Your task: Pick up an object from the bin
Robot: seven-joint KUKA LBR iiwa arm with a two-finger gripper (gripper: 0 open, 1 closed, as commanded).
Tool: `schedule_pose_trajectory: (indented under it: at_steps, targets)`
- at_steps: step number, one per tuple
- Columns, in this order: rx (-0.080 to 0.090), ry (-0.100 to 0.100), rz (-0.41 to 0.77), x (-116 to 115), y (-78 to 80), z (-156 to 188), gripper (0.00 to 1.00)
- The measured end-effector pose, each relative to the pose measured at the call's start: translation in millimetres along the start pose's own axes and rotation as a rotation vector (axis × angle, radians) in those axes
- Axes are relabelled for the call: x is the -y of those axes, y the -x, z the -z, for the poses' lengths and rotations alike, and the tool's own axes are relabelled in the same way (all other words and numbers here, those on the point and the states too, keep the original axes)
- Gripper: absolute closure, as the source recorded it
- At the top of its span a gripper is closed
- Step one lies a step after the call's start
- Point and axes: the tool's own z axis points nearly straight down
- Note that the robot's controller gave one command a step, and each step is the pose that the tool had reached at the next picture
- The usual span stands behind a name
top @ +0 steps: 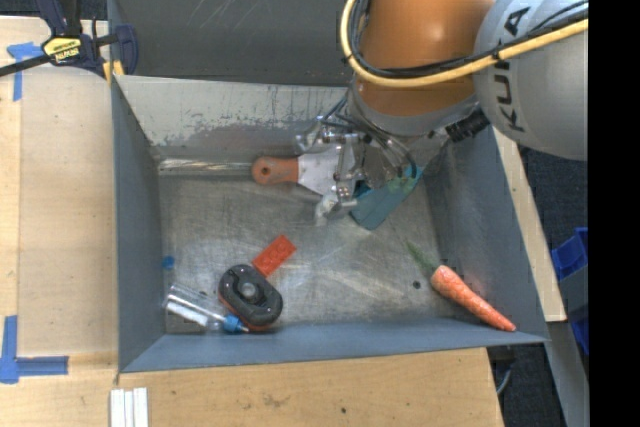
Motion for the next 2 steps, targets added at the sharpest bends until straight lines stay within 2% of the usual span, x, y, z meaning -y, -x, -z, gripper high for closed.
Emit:
schedule_pose_trajectory:
  at_steps: [1,2]
  targets:
    - [0.028,0.000,0.114,-34,-9.7,-17,0.00]
    - [0.020,0.002,0.173,-25,-41.1,-81,0.00]
